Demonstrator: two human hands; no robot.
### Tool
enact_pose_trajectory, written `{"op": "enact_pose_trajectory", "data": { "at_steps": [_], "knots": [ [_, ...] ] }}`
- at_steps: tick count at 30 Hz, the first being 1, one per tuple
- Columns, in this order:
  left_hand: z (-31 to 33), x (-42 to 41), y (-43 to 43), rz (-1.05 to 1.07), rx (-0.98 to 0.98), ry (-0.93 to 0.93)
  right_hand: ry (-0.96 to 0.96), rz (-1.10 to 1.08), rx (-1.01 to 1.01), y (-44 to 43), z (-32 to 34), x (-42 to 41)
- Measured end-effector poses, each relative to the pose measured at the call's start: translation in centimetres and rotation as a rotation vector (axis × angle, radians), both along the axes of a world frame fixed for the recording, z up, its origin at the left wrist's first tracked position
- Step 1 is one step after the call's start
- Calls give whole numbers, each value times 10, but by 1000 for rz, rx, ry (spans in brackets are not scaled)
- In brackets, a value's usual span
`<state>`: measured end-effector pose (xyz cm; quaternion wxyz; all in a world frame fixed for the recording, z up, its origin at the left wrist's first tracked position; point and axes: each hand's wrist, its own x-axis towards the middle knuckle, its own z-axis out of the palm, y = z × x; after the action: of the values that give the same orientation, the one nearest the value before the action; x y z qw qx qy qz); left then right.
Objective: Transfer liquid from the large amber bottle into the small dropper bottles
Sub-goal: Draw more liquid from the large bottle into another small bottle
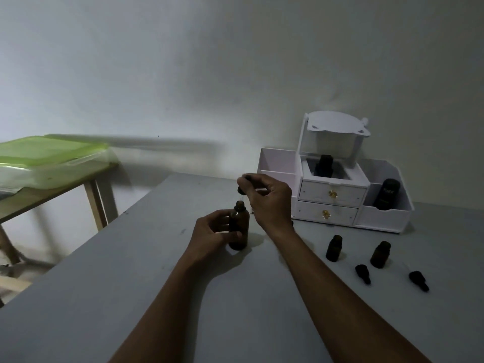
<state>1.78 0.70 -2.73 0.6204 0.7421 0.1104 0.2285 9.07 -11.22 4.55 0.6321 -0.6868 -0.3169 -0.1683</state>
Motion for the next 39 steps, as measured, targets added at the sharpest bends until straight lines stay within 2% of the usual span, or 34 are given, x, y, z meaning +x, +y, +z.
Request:
{"op": "enact_pose_trajectory", "data": {
  "at_steps": [4,7,10,12,14,16,19,21,29,39],
  "knots": [
    [0,-3,-3,52,135,-73,-73,27,33,-6,40,-4],
    [2,-8,-18,256,290,-186,-124,55,112,-23,71,-8],
    [16,-15,-42,473,321,-404,-167,23,203,-53,88,-11],
    [28,-21,-67,475,321,-510,-176,-14,242,-78,90,-8],
    [35,-23,-98,359,327,-553,-176,-64,269,-106,83,-1],
    [36,-21,-130,189,314,-506,-177,-145,265,-132,72,7],
    [29,-7,-171,-23,244,-272,-136,-259,226,-164,51,20],
    [23,8,-186,-83,180,-151,-92,-287,214,-178,35,26],
    [7,58,-193,-106,146,75,-3,-344,187,-190,5,42],
    [-1,61,-191,-154,158,100,-9,-323,140,-187,-4,45]
  ]
}}
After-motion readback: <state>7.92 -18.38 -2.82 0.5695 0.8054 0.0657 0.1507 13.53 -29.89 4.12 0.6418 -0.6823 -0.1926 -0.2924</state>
